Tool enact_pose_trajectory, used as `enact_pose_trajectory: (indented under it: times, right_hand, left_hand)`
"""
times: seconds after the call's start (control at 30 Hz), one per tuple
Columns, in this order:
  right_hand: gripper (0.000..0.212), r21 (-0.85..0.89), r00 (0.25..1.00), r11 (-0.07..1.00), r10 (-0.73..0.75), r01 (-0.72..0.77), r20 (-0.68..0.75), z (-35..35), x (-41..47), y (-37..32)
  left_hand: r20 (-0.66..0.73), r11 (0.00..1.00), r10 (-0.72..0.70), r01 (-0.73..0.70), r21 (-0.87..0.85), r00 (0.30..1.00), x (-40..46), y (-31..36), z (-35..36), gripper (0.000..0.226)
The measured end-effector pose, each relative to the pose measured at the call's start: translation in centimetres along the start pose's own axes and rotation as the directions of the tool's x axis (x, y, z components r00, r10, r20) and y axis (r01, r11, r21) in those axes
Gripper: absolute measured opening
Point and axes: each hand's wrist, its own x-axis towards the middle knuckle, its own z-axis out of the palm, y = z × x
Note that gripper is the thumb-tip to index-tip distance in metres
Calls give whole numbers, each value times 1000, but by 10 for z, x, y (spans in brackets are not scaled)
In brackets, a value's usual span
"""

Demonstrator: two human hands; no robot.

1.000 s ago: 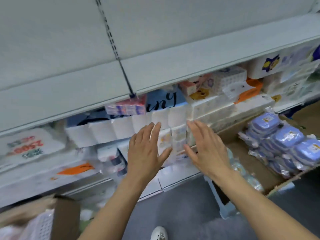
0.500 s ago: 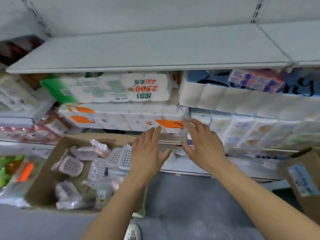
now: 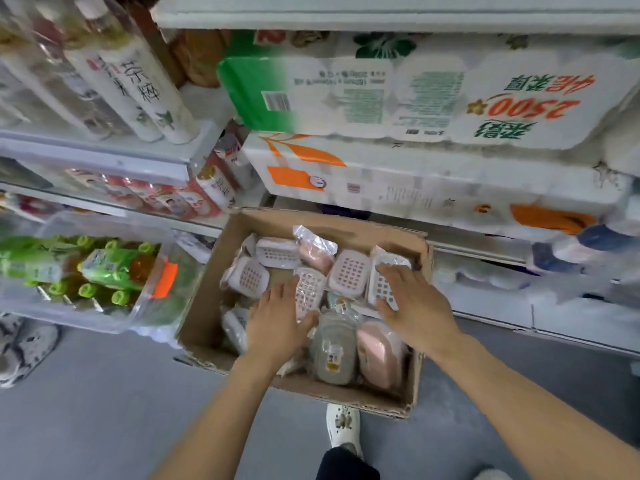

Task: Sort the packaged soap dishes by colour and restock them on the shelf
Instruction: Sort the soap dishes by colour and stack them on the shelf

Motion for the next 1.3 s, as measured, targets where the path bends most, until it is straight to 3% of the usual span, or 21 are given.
enact_pose_trajectory:
  times: [0.17, 0.37, 0.63, 0.8, 0.93, 1.1, 1.2, 1.27, 1.3]
  right_hand:
    - [51, -5, 982, 996, 83, -84, 171, 36, 18, -8]
    - [44, -37, 970, 997, 71, -64, 232, 61, 23, -5]
    - [32, 20, 969, 996, -87, 85, 232, 96, 45, -4]
    - [19, -143, 922, 977, -97, 161, 376, 111, 69, -3]
    - [37, -257, 948, 957, -48, 134, 314, 114, 85, -3]
    - [51, -85, 972, 996, 18, 3, 235, 106, 92, 12]
    - [47, 111, 991, 986, 123, -127, 44, 102, 94, 26]
    - [45, 163, 974, 963, 225, -216, -38, 102, 96, 38]
    - [44, 210, 958, 941, 281, -264, -55, 103, 97, 44]
  left_hand:
    - [171, 991, -72, 90, -99, 983, 14, -36, 30, 70]
    - [386, 903, -116, 259, -344, 915, 32, -33, 79, 69]
    - [529, 577, -209, 540, -612, 823, 77, -29, 129, 39]
    - [598, 436, -181, 609, -663, 781, 110, -12, 134, 22]
    - [707, 384, -98, 681, -623, 701, 126, 3, 145, 29]
    - [755, 172, -172, 774, -609, 633, 136, 14, 151, 52]
    - [783, 176, -178, 802, -571, 596, 140, 18, 155, 73]
    - [775, 213, -182, 794, -570, 605, 139, 23, 152, 54]
    - [761, 232, -194, 783, -577, 618, 137, 25, 151, 56]
